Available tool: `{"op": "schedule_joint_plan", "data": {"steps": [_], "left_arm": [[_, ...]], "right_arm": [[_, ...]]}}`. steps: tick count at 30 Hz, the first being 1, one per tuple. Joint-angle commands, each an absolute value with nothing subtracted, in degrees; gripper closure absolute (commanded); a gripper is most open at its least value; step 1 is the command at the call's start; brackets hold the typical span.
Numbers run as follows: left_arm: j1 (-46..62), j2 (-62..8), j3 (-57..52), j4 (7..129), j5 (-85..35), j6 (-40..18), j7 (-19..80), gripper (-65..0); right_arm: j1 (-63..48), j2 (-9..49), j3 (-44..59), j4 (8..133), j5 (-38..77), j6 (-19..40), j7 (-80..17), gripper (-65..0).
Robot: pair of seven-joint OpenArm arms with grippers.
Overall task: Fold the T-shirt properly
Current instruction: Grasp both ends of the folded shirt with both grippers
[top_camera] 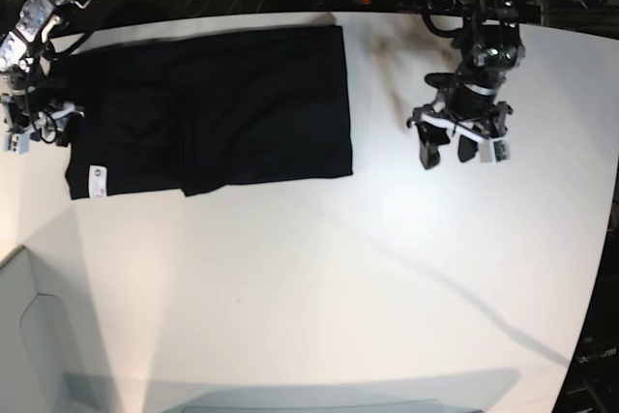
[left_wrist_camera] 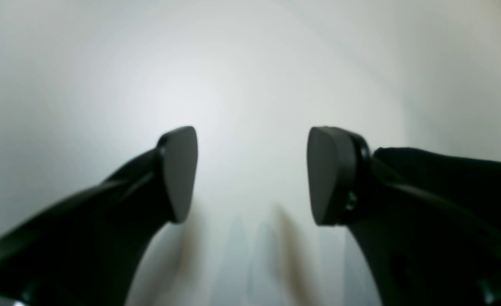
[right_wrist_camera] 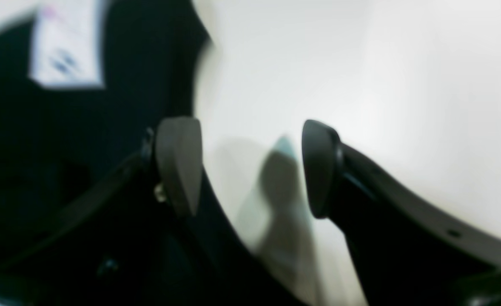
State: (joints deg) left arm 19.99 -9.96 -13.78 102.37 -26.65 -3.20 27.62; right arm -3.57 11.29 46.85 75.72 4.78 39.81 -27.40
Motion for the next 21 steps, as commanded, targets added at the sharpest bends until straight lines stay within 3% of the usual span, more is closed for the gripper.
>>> {"op": "schedule_joint_plan", "data": {"steps": [1,13,21], "left_arm": [[19.03,-10.24,-13.76,103.25,-27.03,-3.56,26.07,-39.4],[17.71,-10.24,-13.76,98.24,-27.03,-3.56,25.89,-39.4],[17.71,-10.24,-14.02,97.98,-27.03,-3.56,25.98,-39.4]], "right_arm": [[-3.03,12.00,46.81,76.97,6.11,40.00,-25.45,-38.0],[-4.88,8.48,46.81,84.70,6.46,40.00,-25.54,-38.0],[-4.62,7.69,45.14,78.29,6.11,40.00,-25.45,-38.0]]}}
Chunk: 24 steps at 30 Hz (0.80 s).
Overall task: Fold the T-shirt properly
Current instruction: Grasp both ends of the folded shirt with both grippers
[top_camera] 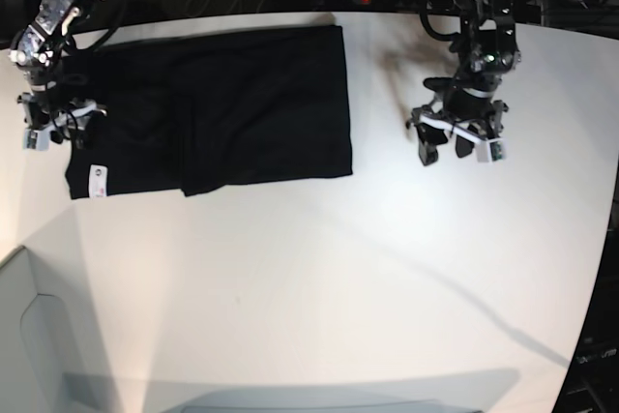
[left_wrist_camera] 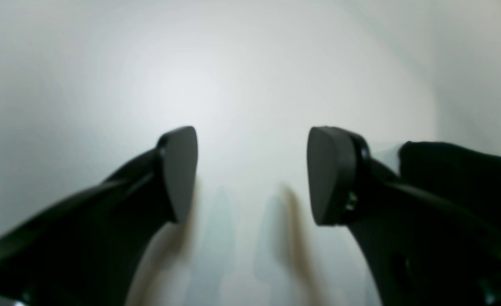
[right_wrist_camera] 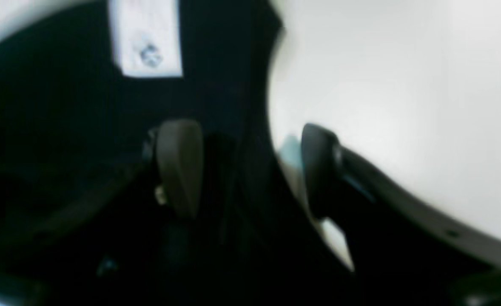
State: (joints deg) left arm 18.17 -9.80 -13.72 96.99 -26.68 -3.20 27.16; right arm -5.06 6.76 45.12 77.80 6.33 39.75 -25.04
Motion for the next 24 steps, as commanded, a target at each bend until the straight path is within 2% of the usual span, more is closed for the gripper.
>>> {"op": "schedule_joint_plan", "data": {"steps": [1,9,12,18,24], "left_arm": [[17.71,-10.24,-14.02,97.98,-27.03,-3.56,25.98,-39.4],[17.71,-10.42,-14.20,97.98,-27.03,-3.56,25.98,-39.4],[17.71,-10.42,-14.20,97.98,-27.03,-3.56,25.98,-39.4],[17.80,-10.42,-13.85,97.98,-26.95,-3.56,25.98,-39.4],[18.15,-10.24,-11.38,96.31,-26.95,-3.56,26.07,-39.4]], "right_arm": [[-4.53,7.69,45.14,77.58,6.11,40.00,-25.45,-38.0],[-6.46,7.34,44.62,77.32,6.20,40.00,-25.45,-36.7],[-8.48,7.34,40.75,77.41,6.20,40.00,-25.45,-28.1],[-10.59,7.25,35.74,77.49,6.37,40.00,-25.45,0.0],[-11.30,5.85,35.91,84.79,6.55,40.00,-25.45,0.0]]}}
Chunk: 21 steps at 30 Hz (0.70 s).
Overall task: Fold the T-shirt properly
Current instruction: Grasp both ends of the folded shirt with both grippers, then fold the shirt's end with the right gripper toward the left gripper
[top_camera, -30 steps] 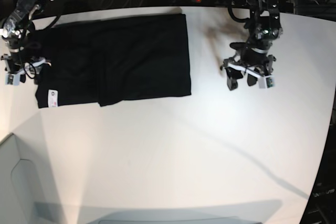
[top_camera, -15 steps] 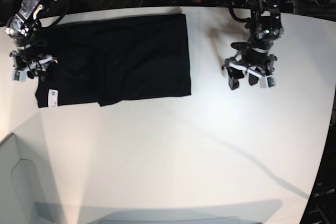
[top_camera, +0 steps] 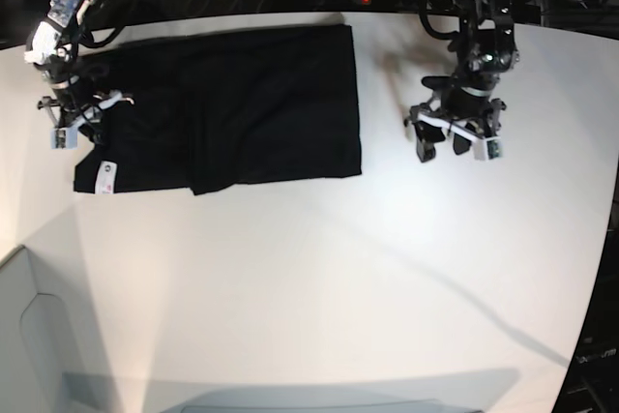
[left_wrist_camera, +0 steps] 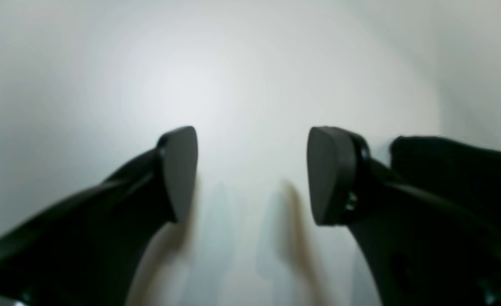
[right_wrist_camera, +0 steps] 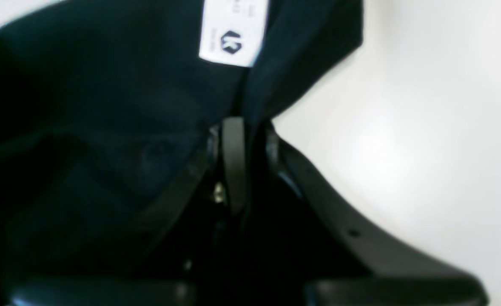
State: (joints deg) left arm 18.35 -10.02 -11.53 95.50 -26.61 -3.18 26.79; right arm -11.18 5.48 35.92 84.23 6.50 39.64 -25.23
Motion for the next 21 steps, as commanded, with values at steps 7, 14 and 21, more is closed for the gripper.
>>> {"op": "schedule_joint_plan", "data": {"steps": [7,14,21], "left_arm": [[17.80,-10.15,-4.88,91.82,-26.95,-3.21,25.98,-39.2],[15.69,-7.34,-0.92,86.99,-26.95,-3.12,25.98,-39.1],[14.29,-5.93,-0.66,84.53,-26.86,-3.21,26.07,-39.1]], "right_arm": [[-13.23,0.75,35.47,102.20,6.37,40.00,-25.45,0.0],[-16.48,-3.21,30.73,113.27,6.46,40.00,-25.45,0.0],[-20.26,-6.11,15.08,116.79,6.46,40.00,-24.92,0.0]]}}
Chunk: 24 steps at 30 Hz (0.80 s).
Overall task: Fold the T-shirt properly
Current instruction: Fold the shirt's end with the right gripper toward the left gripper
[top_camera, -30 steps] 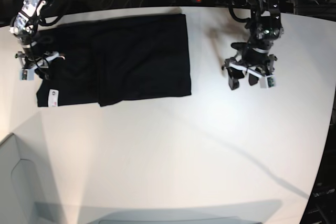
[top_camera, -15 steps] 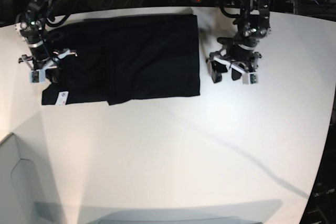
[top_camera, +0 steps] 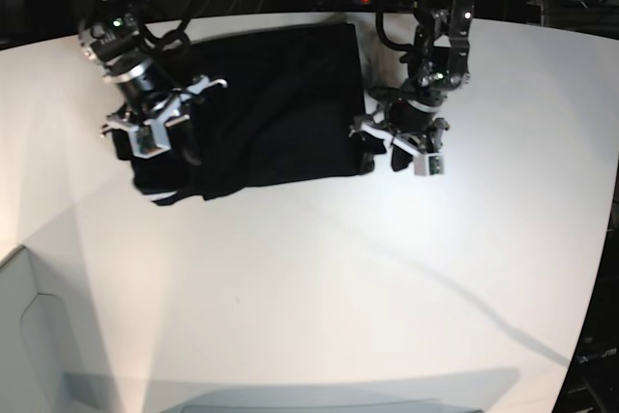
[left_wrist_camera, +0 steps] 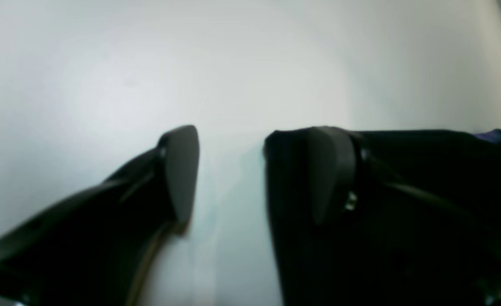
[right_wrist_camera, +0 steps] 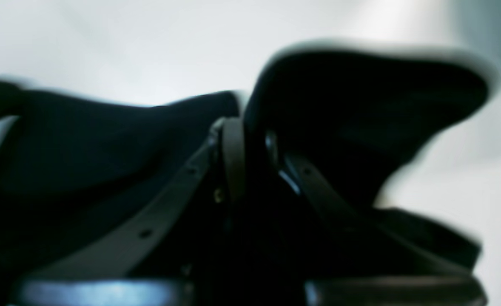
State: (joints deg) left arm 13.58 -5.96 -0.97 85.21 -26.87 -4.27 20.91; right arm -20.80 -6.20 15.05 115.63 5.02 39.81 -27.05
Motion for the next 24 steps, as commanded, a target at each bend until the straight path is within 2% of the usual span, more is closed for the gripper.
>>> {"op": "schedule_joint_plan", "data": {"steps": [1,9,17,24], "left_arm": [[14.11,-5.93,-0.66,84.53,-26.86,-3.21,26.07,-39.1],[14.02,-6.29,-0.75,84.62,-26.68,-3.03,26.07,-39.3],[14.11,-6.29,-1.10,84.62,-26.59,-2.95,26.07,-39.3],[14.81,-7.43,-3.74,85.41,-27.03,-2.95,26.07,-39.3]], "right_arm": [[-20.35,-6.11,12.44,116.79,6.46,40.00,-24.92,0.0],[-15.87,-6.55,-6.99,113.71,6.20,40.00,-25.36,0.0],[-10.33,-6.02,-16.31,100.53,6.29,40.00,-25.01,0.0],[-7.08,-6.37,-17.01,93.58,6.46,40.00,-24.92,0.0]]}}
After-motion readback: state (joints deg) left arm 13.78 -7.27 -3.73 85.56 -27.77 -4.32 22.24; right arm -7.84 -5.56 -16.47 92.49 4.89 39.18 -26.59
